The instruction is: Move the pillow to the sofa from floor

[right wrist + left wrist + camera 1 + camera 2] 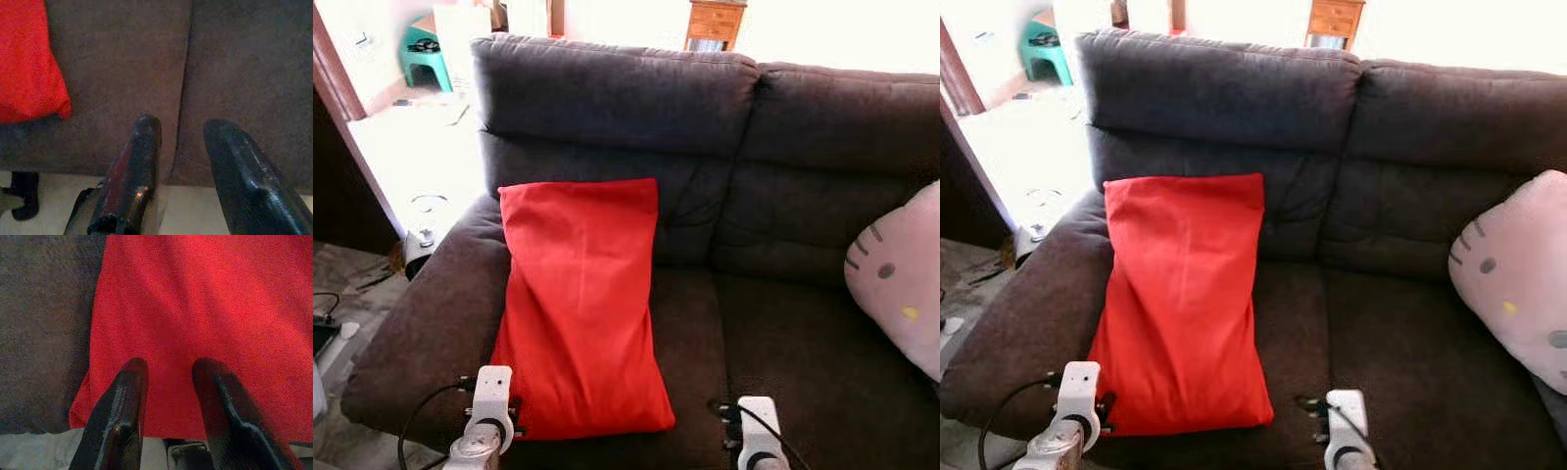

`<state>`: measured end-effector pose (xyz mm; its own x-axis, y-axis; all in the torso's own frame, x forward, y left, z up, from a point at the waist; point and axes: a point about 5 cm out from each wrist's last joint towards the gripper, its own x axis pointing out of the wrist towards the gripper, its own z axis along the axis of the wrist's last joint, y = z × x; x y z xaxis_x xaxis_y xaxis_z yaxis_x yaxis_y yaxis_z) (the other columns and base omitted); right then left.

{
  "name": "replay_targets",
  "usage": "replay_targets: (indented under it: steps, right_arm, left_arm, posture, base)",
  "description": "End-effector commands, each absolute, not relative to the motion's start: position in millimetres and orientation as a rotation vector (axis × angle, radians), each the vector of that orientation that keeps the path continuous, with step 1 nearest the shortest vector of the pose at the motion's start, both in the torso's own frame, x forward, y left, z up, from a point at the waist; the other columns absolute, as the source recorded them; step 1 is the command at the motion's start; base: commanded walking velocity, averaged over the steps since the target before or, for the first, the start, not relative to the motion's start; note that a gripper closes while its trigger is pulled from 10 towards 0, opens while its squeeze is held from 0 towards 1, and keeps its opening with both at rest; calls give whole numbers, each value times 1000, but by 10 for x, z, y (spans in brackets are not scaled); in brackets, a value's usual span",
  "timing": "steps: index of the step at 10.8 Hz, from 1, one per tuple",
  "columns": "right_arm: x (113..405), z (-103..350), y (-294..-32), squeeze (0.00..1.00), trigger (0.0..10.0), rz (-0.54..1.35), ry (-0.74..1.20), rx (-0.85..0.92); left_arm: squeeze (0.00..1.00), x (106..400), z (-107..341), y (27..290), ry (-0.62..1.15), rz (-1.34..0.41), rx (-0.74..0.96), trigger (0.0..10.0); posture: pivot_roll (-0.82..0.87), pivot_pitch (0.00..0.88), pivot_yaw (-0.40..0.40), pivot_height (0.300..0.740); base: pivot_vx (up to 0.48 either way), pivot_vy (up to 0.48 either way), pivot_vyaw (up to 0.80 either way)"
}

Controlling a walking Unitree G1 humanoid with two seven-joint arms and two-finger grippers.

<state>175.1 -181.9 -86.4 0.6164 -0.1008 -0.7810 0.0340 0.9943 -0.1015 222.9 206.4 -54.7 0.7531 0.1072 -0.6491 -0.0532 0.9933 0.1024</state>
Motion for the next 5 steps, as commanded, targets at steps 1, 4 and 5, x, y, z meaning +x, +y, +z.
replay_targets:
  steps: [1,4,5]
  right_arm:
    - [1779,-847,-1857,0,10000,-91,896,-82]
    - [1849,-815,-1856,0,10000,-97,878,-79]
    - [1855,-813,-1842,0,10000,-82,877,-87]
  left_arm:
    - [0,2187,-574,2071,727,94,80,10000]
    - [0,2175,-580,2040,713,67,55,10000]
    - [0,2166,-585,2050,719,74,54,10000]
  posture:
    - [71,0,-71,740]
    - [73,0,-71,740]
    - [72,0,-72,740]
  base:
    - [0,0,0]
    - [0,0,0]
    - [0,0,0]
